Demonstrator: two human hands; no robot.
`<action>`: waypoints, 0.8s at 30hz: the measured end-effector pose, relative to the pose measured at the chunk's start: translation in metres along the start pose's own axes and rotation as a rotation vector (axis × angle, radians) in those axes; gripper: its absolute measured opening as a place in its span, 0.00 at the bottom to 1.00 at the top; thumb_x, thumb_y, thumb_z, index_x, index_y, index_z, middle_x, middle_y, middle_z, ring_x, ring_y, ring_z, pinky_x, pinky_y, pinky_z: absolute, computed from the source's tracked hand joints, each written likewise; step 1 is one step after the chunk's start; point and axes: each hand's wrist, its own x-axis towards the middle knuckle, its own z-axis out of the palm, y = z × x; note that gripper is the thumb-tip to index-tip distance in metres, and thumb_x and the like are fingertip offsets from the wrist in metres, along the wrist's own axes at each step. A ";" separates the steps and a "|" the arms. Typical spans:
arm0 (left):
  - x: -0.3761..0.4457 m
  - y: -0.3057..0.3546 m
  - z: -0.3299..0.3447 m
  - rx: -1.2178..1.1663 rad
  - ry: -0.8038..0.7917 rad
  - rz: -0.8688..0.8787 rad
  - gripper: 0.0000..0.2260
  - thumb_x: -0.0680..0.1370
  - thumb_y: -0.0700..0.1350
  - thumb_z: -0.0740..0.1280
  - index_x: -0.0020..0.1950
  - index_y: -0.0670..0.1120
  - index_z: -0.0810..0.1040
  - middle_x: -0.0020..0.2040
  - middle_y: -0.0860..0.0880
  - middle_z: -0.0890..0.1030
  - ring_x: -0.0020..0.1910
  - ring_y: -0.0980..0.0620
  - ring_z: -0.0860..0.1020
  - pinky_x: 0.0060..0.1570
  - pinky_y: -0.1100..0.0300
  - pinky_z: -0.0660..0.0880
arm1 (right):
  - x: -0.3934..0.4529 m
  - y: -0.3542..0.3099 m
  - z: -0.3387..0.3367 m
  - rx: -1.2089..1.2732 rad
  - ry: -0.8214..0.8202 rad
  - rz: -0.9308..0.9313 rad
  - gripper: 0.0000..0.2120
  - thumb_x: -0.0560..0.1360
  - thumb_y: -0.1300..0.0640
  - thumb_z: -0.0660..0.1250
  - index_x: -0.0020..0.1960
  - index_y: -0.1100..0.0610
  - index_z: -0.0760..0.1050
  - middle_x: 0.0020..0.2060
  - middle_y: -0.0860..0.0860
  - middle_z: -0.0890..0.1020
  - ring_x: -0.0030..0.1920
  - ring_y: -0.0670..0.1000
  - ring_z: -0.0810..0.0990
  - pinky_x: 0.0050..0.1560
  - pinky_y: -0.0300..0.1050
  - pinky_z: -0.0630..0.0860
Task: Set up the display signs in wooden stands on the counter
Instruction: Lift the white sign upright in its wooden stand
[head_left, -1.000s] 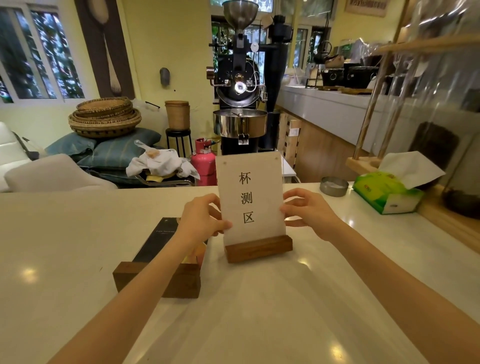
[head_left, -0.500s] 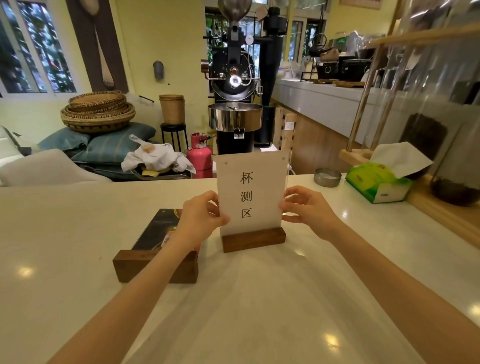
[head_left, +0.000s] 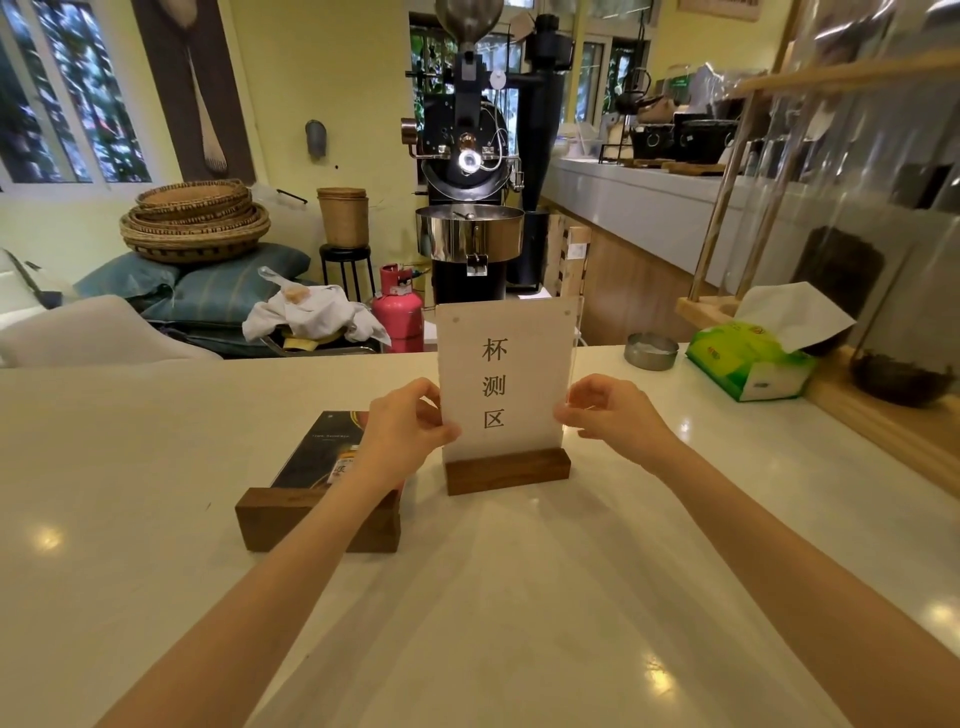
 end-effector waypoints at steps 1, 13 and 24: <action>0.000 -0.001 -0.002 -0.007 -0.018 -0.014 0.13 0.69 0.42 0.72 0.51 0.43 0.74 0.51 0.42 0.83 0.44 0.50 0.79 0.51 0.55 0.77 | 0.000 -0.002 -0.001 -0.105 -0.014 0.061 0.11 0.70 0.56 0.70 0.49 0.59 0.74 0.43 0.54 0.80 0.44 0.54 0.81 0.44 0.46 0.79; -0.020 -0.015 -0.092 -0.196 -0.342 -0.301 0.15 0.76 0.50 0.60 0.60 0.46 0.75 0.54 0.47 0.81 0.54 0.49 0.79 0.53 0.57 0.75 | -0.034 -0.059 0.059 0.134 -0.594 0.185 0.12 0.75 0.54 0.63 0.52 0.61 0.77 0.41 0.56 0.84 0.40 0.54 0.84 0.42 0.44 0.82; -0.025 -0.087 -0.105 -0.126 -0.073 -0.561 0.14 0.76 0.44 0.61 0.59 0.41 0.75 0.52 0.45 0.77 0.51 0.48 0.75 0.47 0.59 0.73 | -0.023 -0.074 0.142 0.029 -0.411 0.286 0.13 0.76 0.57 0.61 0.56 0.65 0.74 0.45 0.59 0.82 0.39 0.52 0.82 0.40 0.44 0.82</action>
